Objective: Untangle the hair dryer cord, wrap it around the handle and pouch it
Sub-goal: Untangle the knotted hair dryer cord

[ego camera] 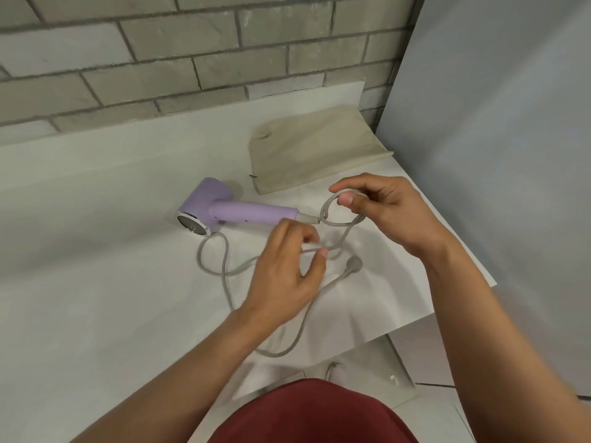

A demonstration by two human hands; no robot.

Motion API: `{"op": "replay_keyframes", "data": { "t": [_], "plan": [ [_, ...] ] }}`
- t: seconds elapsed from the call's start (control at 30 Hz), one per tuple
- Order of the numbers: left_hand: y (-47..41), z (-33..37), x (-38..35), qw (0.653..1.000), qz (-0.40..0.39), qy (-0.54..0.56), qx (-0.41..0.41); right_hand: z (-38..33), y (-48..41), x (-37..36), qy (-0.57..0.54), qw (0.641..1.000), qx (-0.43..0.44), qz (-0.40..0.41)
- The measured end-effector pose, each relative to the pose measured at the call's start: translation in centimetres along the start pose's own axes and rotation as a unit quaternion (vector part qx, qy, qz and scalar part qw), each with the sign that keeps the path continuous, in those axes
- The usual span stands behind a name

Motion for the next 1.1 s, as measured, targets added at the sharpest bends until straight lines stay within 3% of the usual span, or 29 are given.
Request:
{"op": "replay_keyframes", "data": {
  "t": [0.1,0.2,0.37,0.47,0.57,0.67,0.77,0.93,1.1],
  "plan": [
    [-4.4,0.7,1.1,0.999,0.019,0.040,0.026,-0.8,-0.6,-0.1,0.032,0.998,0.031,-0.049],
    [-7.5,1.5,1.0,0.996,-0.078,0.035,0.020,-1.8,-1.0,-0.6,0.048,0.993,0.071,-0.078],
    [-10.0,1.4,0.5,0.977,-0.205,-0.051,0.015,-1.3,-1.6,-1.0,0.031,0.997,0.074,0.018],
    [-10.1,1.5,0.2,0.981,-0.188,-0.055,0.010,0.1,-1.2,-1.2,0.009,0.993,0.038,0.109],
    [-9.5,1.7,-0.3,0.989,-0.137,-0.048,0.013,1.8,0.0,-1.3,-0.028,0.991,-0.017,0.130],
    [-9.7,0.4,0.2,0.992,-0.051,-0.013,0.112,3.4,1.3,-0.9,-0.131,0.981,-0.083,0.118],
    [-10.0,-0.3,1.0,0.977,0.004,0.064,0.204,3.9,2.1,-1.2,-0.119,0.985,-0.096,0.075],
    [-9.9,-0.2,1.3,0.962,0.004,0.119,0.247,2.9,1.4,-2.2,-0.096,0.987,-0.073,0.111],
    [-10.0,0.1,2.5,0.987,-0.080,0.002,0.141,2.3,0.8,-2.2,-0.083,0.983,-0.047,0.154]
  ]
}}
Point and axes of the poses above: each hand's wrist, its own y-axis away from the middle knuckle, its own x-axis out of the back of the hand, z = x × y, the point moved 3 cm from there along -y, towards the middle knuckle, and after that the axes turned 15 degrees about z, right-handed, at the moved point
